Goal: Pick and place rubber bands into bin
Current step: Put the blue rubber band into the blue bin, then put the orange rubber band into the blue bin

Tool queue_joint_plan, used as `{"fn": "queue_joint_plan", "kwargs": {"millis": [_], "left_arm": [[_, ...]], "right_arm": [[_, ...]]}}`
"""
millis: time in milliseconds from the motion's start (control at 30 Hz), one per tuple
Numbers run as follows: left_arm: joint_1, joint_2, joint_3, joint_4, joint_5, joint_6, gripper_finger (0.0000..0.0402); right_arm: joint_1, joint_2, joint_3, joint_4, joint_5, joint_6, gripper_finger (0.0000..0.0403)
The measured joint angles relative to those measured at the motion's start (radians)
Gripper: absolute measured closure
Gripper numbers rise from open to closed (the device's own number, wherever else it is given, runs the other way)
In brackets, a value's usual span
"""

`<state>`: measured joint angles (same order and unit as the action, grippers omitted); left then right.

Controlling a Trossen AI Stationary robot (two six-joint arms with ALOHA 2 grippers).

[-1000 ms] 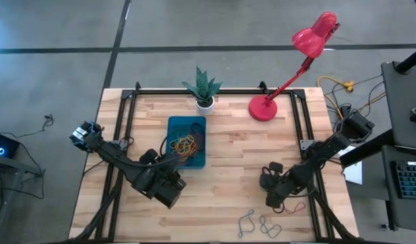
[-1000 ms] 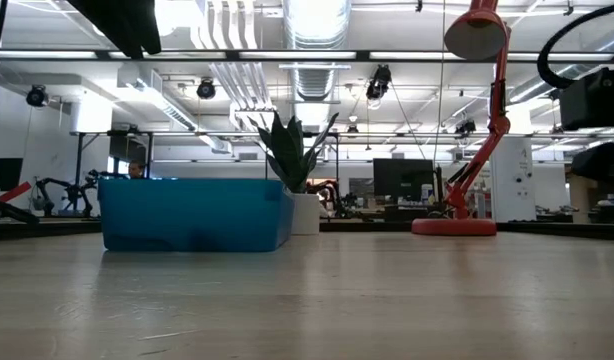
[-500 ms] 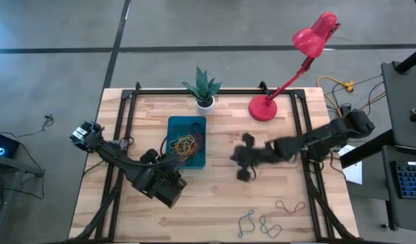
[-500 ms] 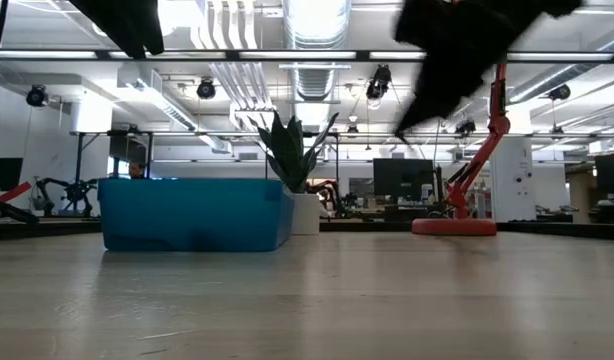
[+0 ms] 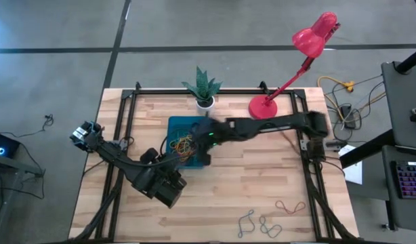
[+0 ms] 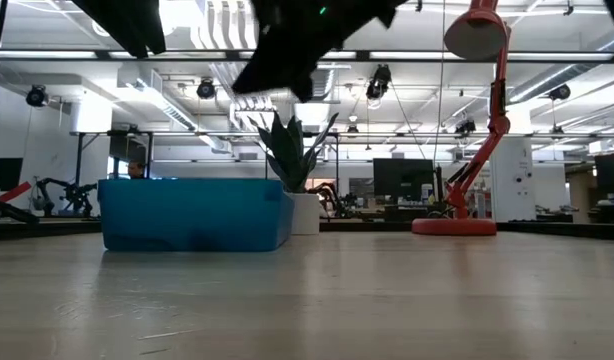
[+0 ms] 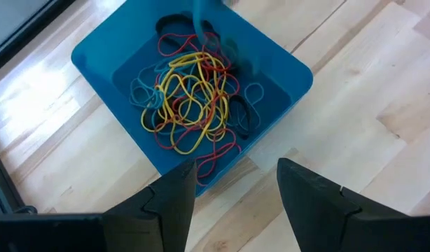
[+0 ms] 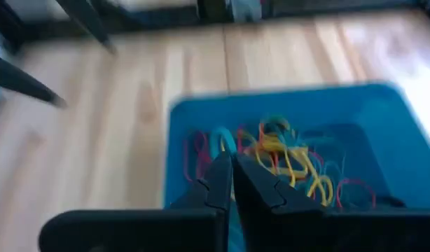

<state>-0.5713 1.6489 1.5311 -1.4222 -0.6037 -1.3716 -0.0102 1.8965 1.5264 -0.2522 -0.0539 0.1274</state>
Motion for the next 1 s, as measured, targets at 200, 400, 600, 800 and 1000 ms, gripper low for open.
{"fn": "queue_joint_plan", "kwargs": {"millis": [200, 400, 600, 800, 1000], "left_arm": [[-0.018, 0.000, 0.000, -0.002, 0.000, -0.009, 0.0217], [-0.047, 0.000, 0.000, -0.037, 0.003, -0.063, 0.0217], [-0.046, 0.000, 0.001, -0.036, 0.002, -0.062, 0.0217], [-0.046, 0.000, 0.001, -0.029, 0.001, -0.062, 0.0217], [-0.045, 0.000, 0.001, -0.019, -0.001, -0.061, 0.0217]], "right_arm": [[0.000, 0.192, 0.204, -0.276, 0.027, -0.096, 0.0390], [0.002, 0.168, 0.178, -0.327, 0.028, -0.139, 0.0342], [0.020, -0.007, 0.020, -0.381, 0.031, -0.156, 0.0269], [0.119, -0.299, -0.317, -0.402, 0.026, -0.145, 0.0224], [0.304, -0.626, -0.649, -0.413, 0.030, 0.067, 0.0211]]}}
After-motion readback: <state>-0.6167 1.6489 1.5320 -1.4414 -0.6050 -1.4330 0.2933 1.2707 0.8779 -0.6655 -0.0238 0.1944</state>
